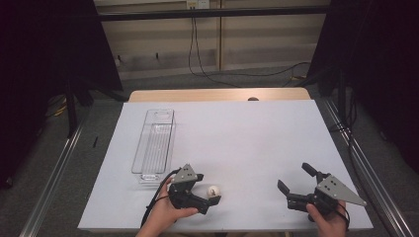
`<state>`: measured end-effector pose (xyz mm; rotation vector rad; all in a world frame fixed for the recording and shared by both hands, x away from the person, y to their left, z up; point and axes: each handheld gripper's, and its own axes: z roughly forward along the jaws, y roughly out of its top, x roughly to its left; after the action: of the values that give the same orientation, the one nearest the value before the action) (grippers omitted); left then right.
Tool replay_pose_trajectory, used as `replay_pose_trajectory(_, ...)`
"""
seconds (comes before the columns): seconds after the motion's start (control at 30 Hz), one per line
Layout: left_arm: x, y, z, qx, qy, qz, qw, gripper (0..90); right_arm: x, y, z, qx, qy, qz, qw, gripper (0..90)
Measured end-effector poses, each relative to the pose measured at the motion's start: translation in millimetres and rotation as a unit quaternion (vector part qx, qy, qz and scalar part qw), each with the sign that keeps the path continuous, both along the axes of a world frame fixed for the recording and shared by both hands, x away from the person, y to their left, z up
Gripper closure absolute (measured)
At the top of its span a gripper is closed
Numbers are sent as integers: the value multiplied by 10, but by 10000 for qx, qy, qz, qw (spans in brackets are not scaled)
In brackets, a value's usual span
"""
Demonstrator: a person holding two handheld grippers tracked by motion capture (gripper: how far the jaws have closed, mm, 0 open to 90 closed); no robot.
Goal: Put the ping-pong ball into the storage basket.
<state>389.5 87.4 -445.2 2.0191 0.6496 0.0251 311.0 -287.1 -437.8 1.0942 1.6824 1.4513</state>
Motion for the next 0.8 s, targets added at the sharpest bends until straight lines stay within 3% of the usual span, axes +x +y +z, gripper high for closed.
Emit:
replay_pose_trajectory(0.33,7,-12,-3,53,-45,83,9999,58,4,7,-3,10,11,-13,10000,11)
replay_pose_trajectory(0.43,14,-9,-6,150,-114,37,9998,86,2,3,2,18,-7,-21,10000,11)
replay_pose_trajectory(0.53,9,-29,-21,107,-105,-24,9999,123,1,3,-2,-11,7,1,10000,11)
replay_pose_trajectory(0.8,3,-87,-60,420,-107,-190,9989,190,2,4,-4,6,26,-4,10000,12)
